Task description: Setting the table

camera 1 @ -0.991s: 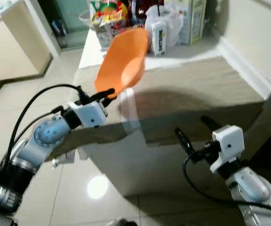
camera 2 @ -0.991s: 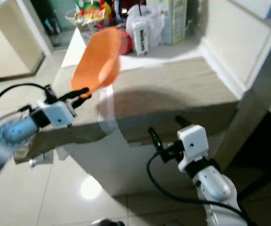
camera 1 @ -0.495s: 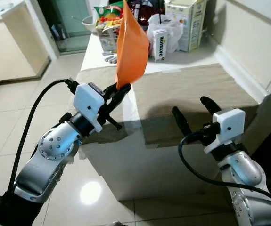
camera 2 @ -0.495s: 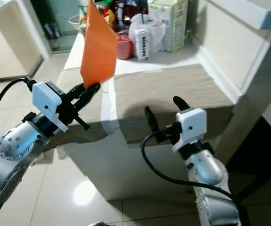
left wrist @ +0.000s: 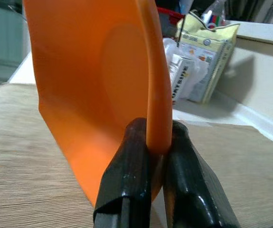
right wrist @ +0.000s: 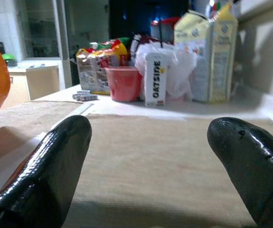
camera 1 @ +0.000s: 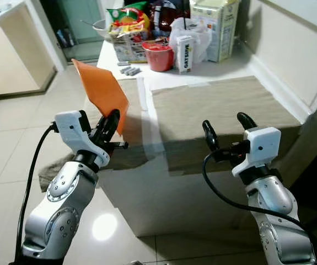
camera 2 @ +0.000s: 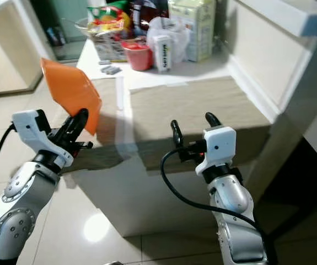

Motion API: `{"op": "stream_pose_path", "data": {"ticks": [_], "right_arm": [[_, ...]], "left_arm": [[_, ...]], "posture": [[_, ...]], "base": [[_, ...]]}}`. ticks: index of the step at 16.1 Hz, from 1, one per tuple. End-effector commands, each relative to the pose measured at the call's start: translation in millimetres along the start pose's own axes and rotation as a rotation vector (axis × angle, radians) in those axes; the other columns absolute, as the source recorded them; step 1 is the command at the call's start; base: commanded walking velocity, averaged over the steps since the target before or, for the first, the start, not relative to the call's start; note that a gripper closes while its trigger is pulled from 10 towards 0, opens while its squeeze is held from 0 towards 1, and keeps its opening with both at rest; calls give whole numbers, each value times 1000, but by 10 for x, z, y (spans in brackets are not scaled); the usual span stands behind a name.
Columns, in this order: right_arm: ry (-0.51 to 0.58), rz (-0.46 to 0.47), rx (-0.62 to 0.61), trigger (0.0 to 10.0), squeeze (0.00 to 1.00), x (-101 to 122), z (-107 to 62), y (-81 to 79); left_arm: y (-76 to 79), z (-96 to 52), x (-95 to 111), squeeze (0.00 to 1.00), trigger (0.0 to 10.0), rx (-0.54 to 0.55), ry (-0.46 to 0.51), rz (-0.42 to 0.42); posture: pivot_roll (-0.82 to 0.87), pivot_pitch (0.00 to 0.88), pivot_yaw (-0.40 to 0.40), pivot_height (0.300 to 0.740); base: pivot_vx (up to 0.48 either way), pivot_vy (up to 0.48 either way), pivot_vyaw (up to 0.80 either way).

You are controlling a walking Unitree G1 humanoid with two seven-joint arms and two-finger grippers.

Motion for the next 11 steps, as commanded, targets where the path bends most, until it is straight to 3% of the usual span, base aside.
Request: {"op": "stream_pose_path", "data": {"ticks": [1,4,7,11], "right_arm": [[18,-15,1,10000,0,35,-2,-28],[31,-33,-13,10000,0,40,7,-31],[27,-52,-8,10000,0,-4,-26,-67],[47,-62,-16,10000,0,28,-23,-62]], "left_arm": [[88,-18,76,0,0,-31,19,61],[215,40,197,0,0,-83,40,174],[335,101,386,0,0,-185,86,377],[350,68,416,0,0,-166,90,335]], "posture": [[-143,0,122,736],[-145,0,121,736],[-146,0,125,736],[-145,0,127,736]], "base": [[0,0,0],[0,0,0],[0,0,0],[0,0,0]]}}
Point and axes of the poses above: a point about 5 cm out from each wrist's last joint towards the gripper, its own z axis pointing out of the wrist towards the gripper, its own x axis along the axis of the wrist's last joint, y = z × x, the point moved 2 cm from there along z, pointing out of the wrist towards the gripper, and after that the axes turned 8 degrees about -z, right-handed, at the moved point
